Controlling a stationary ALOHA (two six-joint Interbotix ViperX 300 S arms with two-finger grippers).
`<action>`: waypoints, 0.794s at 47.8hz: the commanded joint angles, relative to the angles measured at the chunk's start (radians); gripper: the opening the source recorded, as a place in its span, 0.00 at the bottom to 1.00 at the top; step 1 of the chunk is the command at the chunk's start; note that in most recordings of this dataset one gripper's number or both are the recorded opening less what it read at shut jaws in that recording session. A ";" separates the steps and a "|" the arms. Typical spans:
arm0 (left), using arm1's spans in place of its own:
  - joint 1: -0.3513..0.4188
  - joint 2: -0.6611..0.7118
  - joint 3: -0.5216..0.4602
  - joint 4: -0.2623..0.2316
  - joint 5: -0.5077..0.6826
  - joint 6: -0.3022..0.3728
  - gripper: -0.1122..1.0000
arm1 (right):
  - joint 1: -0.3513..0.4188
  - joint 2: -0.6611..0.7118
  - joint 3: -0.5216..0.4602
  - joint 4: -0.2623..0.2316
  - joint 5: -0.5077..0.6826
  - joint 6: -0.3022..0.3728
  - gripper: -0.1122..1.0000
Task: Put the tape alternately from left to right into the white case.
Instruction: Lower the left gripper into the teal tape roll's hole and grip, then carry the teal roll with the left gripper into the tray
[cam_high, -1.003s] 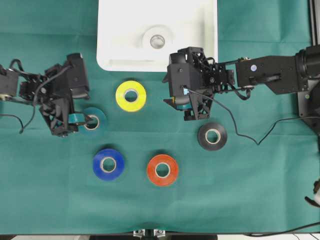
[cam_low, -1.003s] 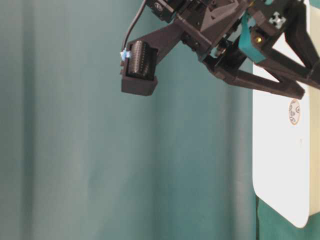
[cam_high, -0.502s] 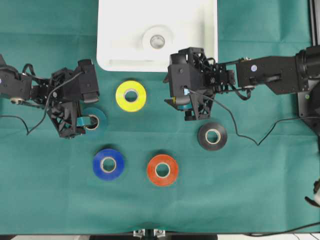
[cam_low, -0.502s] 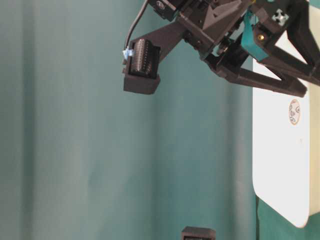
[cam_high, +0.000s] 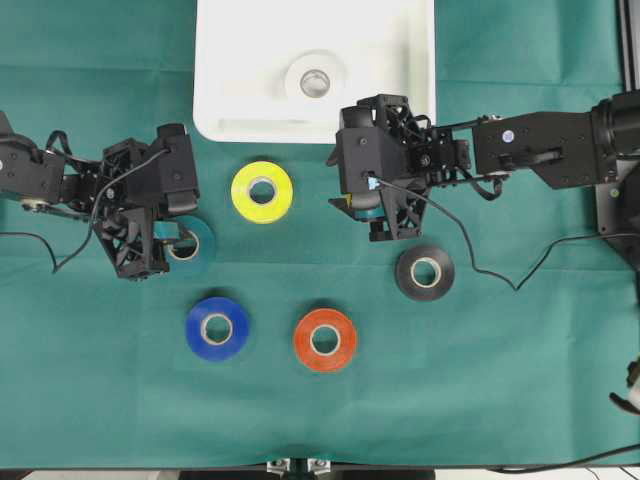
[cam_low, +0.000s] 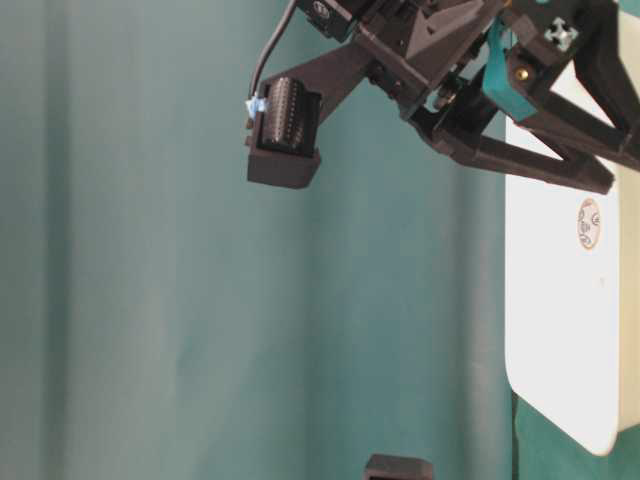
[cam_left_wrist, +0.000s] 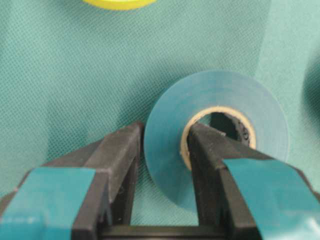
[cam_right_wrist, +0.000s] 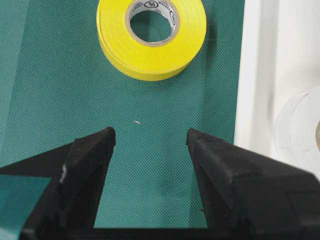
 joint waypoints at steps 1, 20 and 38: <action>-0.011 -0.017 -0.002 0.000 0.003 -0.002 0.07 | 0.002 -0.029 -0.006 -0.002 -0.006 0.000 0.70; -0.011 -0.071 -0.018 0.000 0.025 0.005 0.07 | 0.002 -0.029 -0.005 0.000 -0.002 0.000 0.70; -0.011 -0.221 -0.029 0.005 0.124 0.009 0.07 | 0.003 -0.029 -0.006 -0.002 -0.003 0.000 0.70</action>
